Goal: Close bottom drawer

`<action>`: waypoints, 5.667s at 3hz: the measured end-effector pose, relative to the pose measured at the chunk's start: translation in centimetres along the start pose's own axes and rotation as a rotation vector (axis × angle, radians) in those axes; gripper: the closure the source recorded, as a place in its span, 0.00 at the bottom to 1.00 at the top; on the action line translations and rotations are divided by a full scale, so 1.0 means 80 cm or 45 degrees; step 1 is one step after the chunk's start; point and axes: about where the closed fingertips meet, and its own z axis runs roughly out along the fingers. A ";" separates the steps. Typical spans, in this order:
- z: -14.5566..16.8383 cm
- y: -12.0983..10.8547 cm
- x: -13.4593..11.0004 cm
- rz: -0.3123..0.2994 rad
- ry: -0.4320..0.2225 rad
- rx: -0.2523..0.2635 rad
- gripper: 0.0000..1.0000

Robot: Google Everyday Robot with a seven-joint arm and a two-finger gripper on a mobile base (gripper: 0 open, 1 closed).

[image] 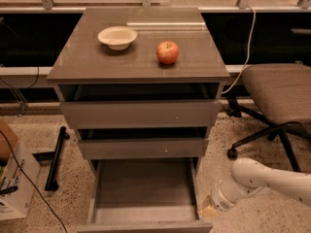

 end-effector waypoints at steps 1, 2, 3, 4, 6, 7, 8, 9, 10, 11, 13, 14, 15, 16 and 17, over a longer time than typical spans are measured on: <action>0.029 -0.005 0.035 0.051 -0.034 -0.037 1.00; 0.057 -0.005 0.066 0.081 -0.045 -0.063 1.00; 0.086 -0.006 0.091 0.120 -0.058 -0.093 1.00; 0.111 -0.006 0.101 0.155 -0.053 -0.163 1.00; 0.123 -0.006 0.104 0.136 -0.060 -0.153 1.00; 0.146 -0.012 0.107 0.098 -0.056 -0.124 1.00; 0.170 -0.023 0.108 0.073 -0.071 -0.111 1.00; 0.198 -0.034 0.102 0.047 -0.102 -0.117 1.00; 0.230 -0.048 0.089 0.024 -0.136 -0.143 1.00; 0.230 -0.048 0.089 0.024 -0.136 -0.143 1.00; 0.267 -0.068 0.070 -0.053 -0.087 -0.096 1.00; 0.268 -0.073 0.068 -0.060 -0.089 -0.091 1.00; 0.281 -0.118 0.045 -0.121 -0.106 -0.044 1.00; 0.281 -0.118 0.045 -0.121 -0.106 -0.044 1.00; 0.283 -0.139 0.036 -0.134 -0.141 0.002 1.00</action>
Offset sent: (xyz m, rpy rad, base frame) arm -0.0355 -0.0366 -0.0958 0.0584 0.0834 -0.0668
